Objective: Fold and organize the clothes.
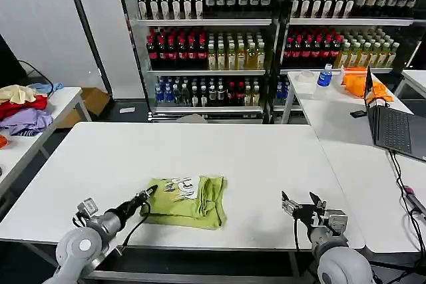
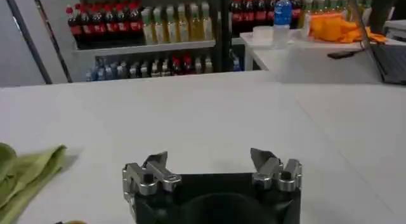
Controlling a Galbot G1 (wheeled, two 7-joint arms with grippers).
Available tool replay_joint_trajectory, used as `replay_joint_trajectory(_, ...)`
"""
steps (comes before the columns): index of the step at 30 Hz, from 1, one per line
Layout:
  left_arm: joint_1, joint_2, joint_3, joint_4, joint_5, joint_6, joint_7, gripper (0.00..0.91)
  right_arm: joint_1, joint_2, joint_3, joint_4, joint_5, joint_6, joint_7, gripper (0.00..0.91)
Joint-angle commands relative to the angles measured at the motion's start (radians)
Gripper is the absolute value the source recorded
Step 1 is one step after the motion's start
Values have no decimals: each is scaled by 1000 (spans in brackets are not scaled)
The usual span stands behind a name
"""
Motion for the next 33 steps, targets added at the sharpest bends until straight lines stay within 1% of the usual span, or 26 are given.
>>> replay_joint_trajectory(1, -36, 80, -193, -17, -35, 12, -12, 20, -2, -7, 6, 11, 6, 0, 1, 907)
replay_joint_trajectory(4, -53, 170, -288, 6, -26, 20, -3, 30, -2, -12, 11, 12, 13, 0, 1, 907)
replay_joint_trajectory(6, -63, 261, -341, 37, 12, 36, 19, 20, 0, -14, 13, 12, 17, 0, 0, 907)
replay_joint_trajectory(8, -70, 349, -385, 70, 68, 40, 67, 30, 5, -12, 10, 11, 19, 0, 0, 907)
replay_joint_trajectory(11, -88, 465, -406, 108, 171, 39, 114, 30, 12, -11, 1, 12, 20, 0, 0, 907)
replay_joint_trajectory(13, -101, 516, -402, 104, 218, 29, 129, 30, 16, -11, -3, 11, 20, 0, 0, 907)
replay_joint_trajectory(15, -106, 526, -382, 57, 253, 23, 126, 30, 23, -7, -11, 10, 19, 0, 1, 907)
replay_joint_trajectory(16, -100, 522, -362, 27, 288, 17, 126, 30, 26, -5, -13, 9, 19, 0, 2, 907)
replay_joint_trajectory(18, -55, 486, -305, -61, 429, -19, 133, 30, 28, -1, -19, 6, 15, 0, 2, 907)
replay_joint_trajectory(20, 17, 401, -217, -118, 581, -46, 140, 30, 28, 8, -24, -2, 8, 0, 2, 907)
replay_joint_trajectory(21, 44, 369, -167, -136, 625, -65, 141, 30, 28, 11, -26, -5, 5, 0, 2, 907)
replay_joint_trajectory(22, 56, 312, -119, -144, 666, -93, 138, 30, 26, 17, -27, -8, 0, 0, 2, 907)
replay_joint_trajectory(23, 74, 267, -53, -142, 810, -117, 131, 30, 23, 23, -30, -13, -8, 0, 4, 907)
replay_joint_trajectory(25, 76, 199, 53, -111, 989, -168, 122, 30, 20, 28, -32, -15, -15, 0, 5, 907)
replay_joint_trajectory(26, 68, 183, 99, -97, 1034, -179, 108, 30, 15, 33, -33, -14, -23, 0, 7, 907)
replay_joint_trajectory(27, 57, 146, 146, -91, 1063, -184, 96, 30, 11, 36, -32, -12, -25, 0, 10, 907)
replay_joint_trajectory(30, 13, 115, 219, -89, 1126, -202, 85, 30, 1, 41, -24, -6, -37, 0, 13, 907)
replay_joint_trajectory(33, -24, 104, 250, -97, 1126, -201, 75, 30, -15, 44, -14, -2, -47, 0, 14, 907)
